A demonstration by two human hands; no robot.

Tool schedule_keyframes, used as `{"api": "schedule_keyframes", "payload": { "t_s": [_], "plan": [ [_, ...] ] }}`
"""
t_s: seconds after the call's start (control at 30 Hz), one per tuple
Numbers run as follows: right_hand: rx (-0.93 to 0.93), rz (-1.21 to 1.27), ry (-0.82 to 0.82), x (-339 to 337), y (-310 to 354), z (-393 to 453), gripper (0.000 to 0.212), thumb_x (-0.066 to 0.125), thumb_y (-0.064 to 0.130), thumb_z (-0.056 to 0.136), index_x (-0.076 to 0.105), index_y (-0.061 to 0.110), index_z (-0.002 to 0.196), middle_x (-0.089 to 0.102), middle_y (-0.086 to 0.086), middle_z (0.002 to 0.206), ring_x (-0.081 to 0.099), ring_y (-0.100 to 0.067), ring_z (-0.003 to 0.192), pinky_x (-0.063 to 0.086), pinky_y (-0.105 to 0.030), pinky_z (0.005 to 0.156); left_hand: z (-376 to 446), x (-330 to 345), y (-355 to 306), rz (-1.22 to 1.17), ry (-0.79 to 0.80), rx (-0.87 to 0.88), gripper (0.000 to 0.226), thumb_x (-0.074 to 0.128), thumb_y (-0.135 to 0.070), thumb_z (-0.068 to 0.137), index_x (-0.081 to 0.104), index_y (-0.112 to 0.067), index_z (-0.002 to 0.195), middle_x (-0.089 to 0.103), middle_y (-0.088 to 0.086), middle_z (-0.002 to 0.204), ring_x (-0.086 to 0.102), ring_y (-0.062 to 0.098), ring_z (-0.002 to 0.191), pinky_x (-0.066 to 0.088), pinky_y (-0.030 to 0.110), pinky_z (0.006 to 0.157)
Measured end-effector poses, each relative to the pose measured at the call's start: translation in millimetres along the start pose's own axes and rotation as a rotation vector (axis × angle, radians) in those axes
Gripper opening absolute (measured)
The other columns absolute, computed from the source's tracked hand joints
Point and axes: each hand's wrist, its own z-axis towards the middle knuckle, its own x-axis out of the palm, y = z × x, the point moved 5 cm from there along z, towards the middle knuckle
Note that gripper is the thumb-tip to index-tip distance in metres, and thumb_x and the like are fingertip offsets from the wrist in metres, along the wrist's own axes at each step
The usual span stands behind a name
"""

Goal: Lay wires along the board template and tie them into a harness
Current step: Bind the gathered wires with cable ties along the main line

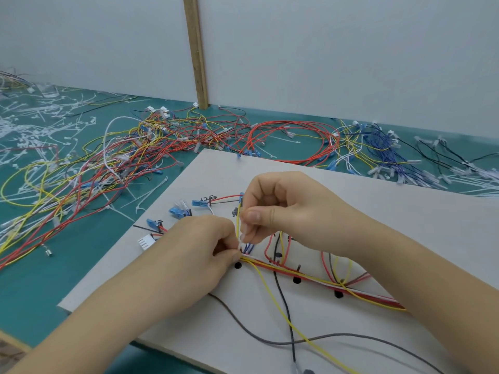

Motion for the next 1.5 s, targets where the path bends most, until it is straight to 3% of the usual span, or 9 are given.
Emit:
{"api": "schedule_keyframes", "payload": {
  "t_s": [0.37,0.5,0.6,0.73,0.87,1.1,1.27,1.43,1.5],
  "plan": [
    [0.055,0.128,-0.008,6.5,-2.4,1.7,0.024,0.05,-0.008,0.088,0.054,0.008,0.071,0.059,-0.007,0.062,0.058,-0.008,0.051,0.053,-0.017,0.058,10.8,6.2,3.9,0.147,0.141,0.021,0.03,0.06,-0.029,0.084,0.041,-0.031,0.06,0.048,-0.012,0.058,0.047,-0.008,0.061,0.035,0.013,0.055],
    [0.09,-0.059,-0.047,-19.6,7.5,-0.2,0.012,0.052,0.007,0.092,0.059,0.012,0.083,0.063,-0.002,0.074,0.062,-0.008,0.066,0.055,-0.022,0.07,18.4,-0.1,1.6,-0.117,0.386,-0.032,0.015,0.067,-0.044,0.074,0.056,-0.038,0.082,0.058,-0.021,0.065,0.05,-0.005,0.053,0.038,0.01,0.053],
    [0.133,-0.219,-0.291,-82.1,5.5,-12.0,0.01,0.054,0.015,0.092,0.061,0.022,0.091,0.065,0.006,0.085,0.063,-0.004,0.075,0.054,-0.025,0.078,46.1,-32.1,-14.3,-0.381,0.06,0.024,0.043,0.052,-0.069,0.057,0.048,-0.059,0.098,0.058,-0.027,0.082,0.055,0.003,0.053,0.043,0.022,0.053],
    [0.347,-0.6,-0.569,-181.9,-26.3,-57.5,0.013,0.057,0.009,0.087,0.067,0.018,0.089,0.068,-0.002,0.086,0.057,-0.009,0.073,0.046,-0.018,0.069,67.1,-57.6,-40.9,-0.633,-0.392,0.25,0.027,0.046,-0.05,0.071,0.051,-0.059,0.097,0.057,-0.02,0.082,0.054,0.017,0.066,0.043,0.037,0.059],
    [0.65,-0.987,-0.751,-273.2,-62.9,-126.2,0.02,0.055,0.002,0.086,0.07,0.012,0.095,0.068,-0.004,0.095,0.058,-0.021,0.089,0.041,-0.025,0.076,66.0,-25.6,-45.7,-0.586,-0.376,0.294,0.024,0.045,-0.038,0.078,0.051,-0.053,0.097,0.057,-0.017,0.088,0.053,0.007,0.075,0.044,0.017,0.062],
    [1.035,-1.3,-0.556,-316.7,-112.2,-165.0,0.03,0.055,0.007,0.089,0.061,0.014,0.117,0.06,-0.012,0.123,0.057,-0.028,0.108,0.047,-0.035,0.092,60.2,-13.5,-48.6,-0.327,-0.303,0.359,0.02,0.037,-0.038,0.079,0.054,-0.043,0.089,0.06,-0.016,0.091,0.053,0.0,0.078,0.041,0.008,0.058],
    [0.986,-1.379,-0.609,-314.3,-120.5,-169.9,0.022,0.056,-0.003,0.081,0.062,0.016,0.09,0.066,-0.008,0.101,0.059,-0.026,0.088,0.051,-0.035,0.081,59.4,-14.0,-46.8,-0.304,-0.317,0.352,0.017,0.042,-0.029,0.082,0.056,-0.039,0.085,0.061,-0.015,0.086,0.053,0.0,0.074,0.039,0.006,0.056],
    [0.993,-1.334,-0.526,-312.9,-125.6,-172.4,0.051,0.047,-0.01,0.083,0.055,0.024,0.12,0.061,-0.01,0.116,0.057,-0.025,0.101,0.048,-0.033,0.081,58.1,-14.7,-49.7,-0.29,-0.308,0.378,0.022,0.034,-0.035,0.079,0.055,-0.038,0.084,0.053,-0.025,0.097,0.051,-0.006,0.073,0.037,0.002,0.059],
    [0.98,-1.337,-0.516,-312.1,-123.9,-171.3,0.038,0.052,-0.004,0.086,0.061,0.021,0.113,0.063,-0.008,0.112,0.057,-0.024,0.1,0.048,-0.032,0.083,58.6,-14.8,-49.3,-0.296,-0.308,0.375,0.02,0.036,-0.034,0.08,0.055,-0.039,0.084,0.054,-0.024,0.096,0.051,-0.005,0.073,0.037,0.003,0.056]
  ]
}}
